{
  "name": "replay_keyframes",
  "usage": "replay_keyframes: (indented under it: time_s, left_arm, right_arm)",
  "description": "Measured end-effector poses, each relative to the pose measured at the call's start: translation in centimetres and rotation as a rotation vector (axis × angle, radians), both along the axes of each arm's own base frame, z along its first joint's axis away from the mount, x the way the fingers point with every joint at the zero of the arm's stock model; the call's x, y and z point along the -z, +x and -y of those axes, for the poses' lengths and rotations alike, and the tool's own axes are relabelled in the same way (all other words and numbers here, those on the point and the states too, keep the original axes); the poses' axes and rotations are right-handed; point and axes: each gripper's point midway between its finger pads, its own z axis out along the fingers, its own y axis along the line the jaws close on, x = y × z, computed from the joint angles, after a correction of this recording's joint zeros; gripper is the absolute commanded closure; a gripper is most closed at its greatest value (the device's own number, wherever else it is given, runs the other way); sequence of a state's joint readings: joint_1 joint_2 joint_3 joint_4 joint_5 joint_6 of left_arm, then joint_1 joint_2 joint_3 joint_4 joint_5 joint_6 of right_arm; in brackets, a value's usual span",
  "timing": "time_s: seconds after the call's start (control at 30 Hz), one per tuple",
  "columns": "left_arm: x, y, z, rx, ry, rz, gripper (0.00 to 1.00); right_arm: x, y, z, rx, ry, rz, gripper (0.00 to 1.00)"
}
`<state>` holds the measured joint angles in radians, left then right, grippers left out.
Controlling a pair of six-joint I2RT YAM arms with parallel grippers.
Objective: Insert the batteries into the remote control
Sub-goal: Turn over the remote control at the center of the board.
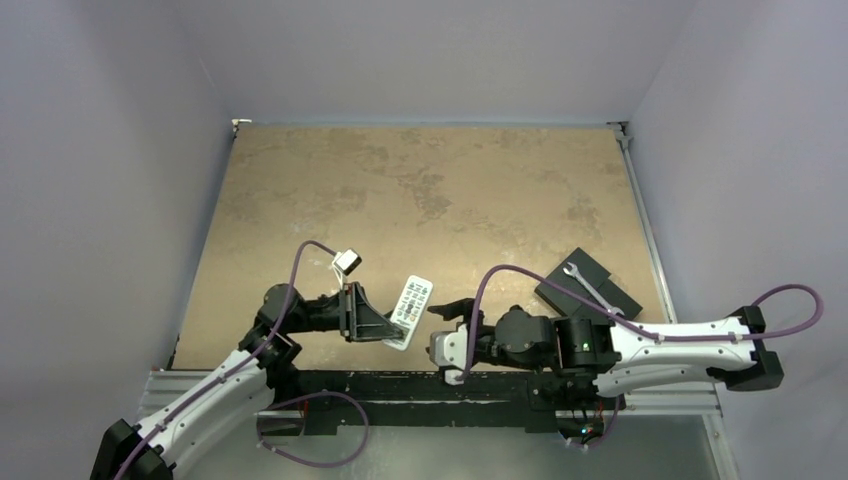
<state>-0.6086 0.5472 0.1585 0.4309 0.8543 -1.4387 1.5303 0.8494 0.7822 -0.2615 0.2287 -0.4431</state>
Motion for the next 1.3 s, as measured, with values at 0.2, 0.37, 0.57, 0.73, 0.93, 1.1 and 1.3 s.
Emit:
replay_keyframes:
  time_s: [0.2,0.37,0.57,0.73,0.93,1.1,1.3]
  left_arm:
    - [-0.5,-1.0,-0.2,0.052,-0.038,-0.023,1.00]
    - [-0.9,-1.6,-0.3,0.080,-0.053,-0.040,1.00]
    - [-1.3,-2.0,-0.5,0.101,-0.065,-0.043,1.00]
    - [-1.4,-2.2,-0.5,0.113,-0.070,-0.045,1.00]
    - [-1.9,-2.4,-0.6,0.121,-0.084,-0.048,1.00]
    - [-2.2,-2.6,-0.7,0.125,-0.094,-0.047,1.00]
    - [-2.3,-2.7,-0.8,0.127,-0.096,-0.050,1.00]
  right_arm:
    - [0.0,0.4,-0.6,-0.029,-0.036,0.221,0.27]
    - [-0.5,0.8,-1.0,-0.015,-0.052,0.374,0.29]
    - [-1.3,1.0,-1.6,0.016,-0.059,0.519,0.31]
    - [-1.9,1.3,-2.0,0.038,-0.070,0.615,0.33]
    - [-1.9,1.6,-2.4,0.056,-0.097,0.720,0.34]
    - [-1.6,1.8,-2.7,0.056,-0.119,0.780,0.39]
    - [-1.7,1.9,-3.1,0.063,-0.129,0.841,0.46]
